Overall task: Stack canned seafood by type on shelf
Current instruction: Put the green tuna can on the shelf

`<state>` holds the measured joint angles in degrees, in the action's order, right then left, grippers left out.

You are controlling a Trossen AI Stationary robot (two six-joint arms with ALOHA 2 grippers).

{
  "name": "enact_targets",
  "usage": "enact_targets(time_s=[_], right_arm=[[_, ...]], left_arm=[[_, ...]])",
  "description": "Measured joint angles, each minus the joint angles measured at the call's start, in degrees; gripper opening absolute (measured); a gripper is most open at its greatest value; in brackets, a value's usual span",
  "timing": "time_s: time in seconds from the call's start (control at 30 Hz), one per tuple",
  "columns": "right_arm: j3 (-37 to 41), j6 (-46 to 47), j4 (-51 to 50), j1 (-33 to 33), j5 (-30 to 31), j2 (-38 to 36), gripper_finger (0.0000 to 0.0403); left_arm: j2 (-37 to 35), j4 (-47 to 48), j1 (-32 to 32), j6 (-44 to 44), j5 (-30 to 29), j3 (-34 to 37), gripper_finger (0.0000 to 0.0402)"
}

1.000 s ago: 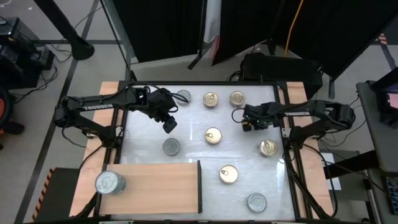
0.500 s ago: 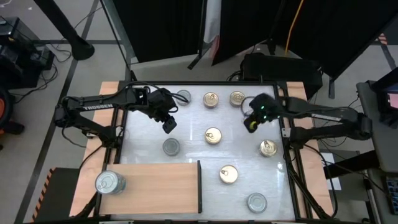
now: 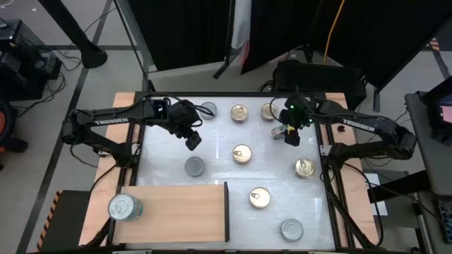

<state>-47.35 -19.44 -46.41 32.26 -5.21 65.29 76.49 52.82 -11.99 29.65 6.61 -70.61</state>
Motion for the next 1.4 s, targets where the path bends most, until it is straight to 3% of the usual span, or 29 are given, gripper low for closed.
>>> enact_targets(time_s=[0.13, 0.43, 0.57, 0.73, 0.83, 0.97, 1.17, 1.4], right_arm=[[0.0, -4.5, 0.4, 1.4, -2.5, 4.0, 0.0275], [0.0, -13.6, 2.2, 1.5, -2.0, 12.3, 0.0272], [0.0, -14.6, 2.5, 1.5, -1.7, 15.8, 0.0238], [-1.0, -11.5, 0.8, 0.2, -0.7, 16.5, 0.0155], [-3.9, -7.5, -2.5, -0.9, -0.8, 15.9, 0.0116], [-10.7, 0.9, -8.6, -2.8, -1.6, 15.7, 0.0116], [-25.7, 17.3, -14.7, -6.8, -9.2, 15.5, 0.0122], [-34.6, 50.0, 7.2, -16.8, -20.8, 15.4, 0.0131]], left_arm=[[0.0, 0.0, 0.0, 0.0, 0.0, 0.0, 0.0215], [0.0, 0.0, 0.0, 0.0, 0.0, 0.0, 0.0215], [0.0, 0.0, 0.0, 0.0, -0.2, 0.0, 0.0215], [0.0, 0.0, 0.0, 0.0, -0.6, 0.0, 0.0215], [0.0, -0.1, 0.0, 0.0, -0.9, 0.0, 0.0215], [0.0, -1.5, 0.0, 0.0, -1.6, 0.0, 0.0215], [-1.2, -4.2, 0.0, -0.1, -0.7, -1.7, 0.0215], [-4.6, -4.5, -0.6, -4.2, -6.5, -9.4, 0.0215]])
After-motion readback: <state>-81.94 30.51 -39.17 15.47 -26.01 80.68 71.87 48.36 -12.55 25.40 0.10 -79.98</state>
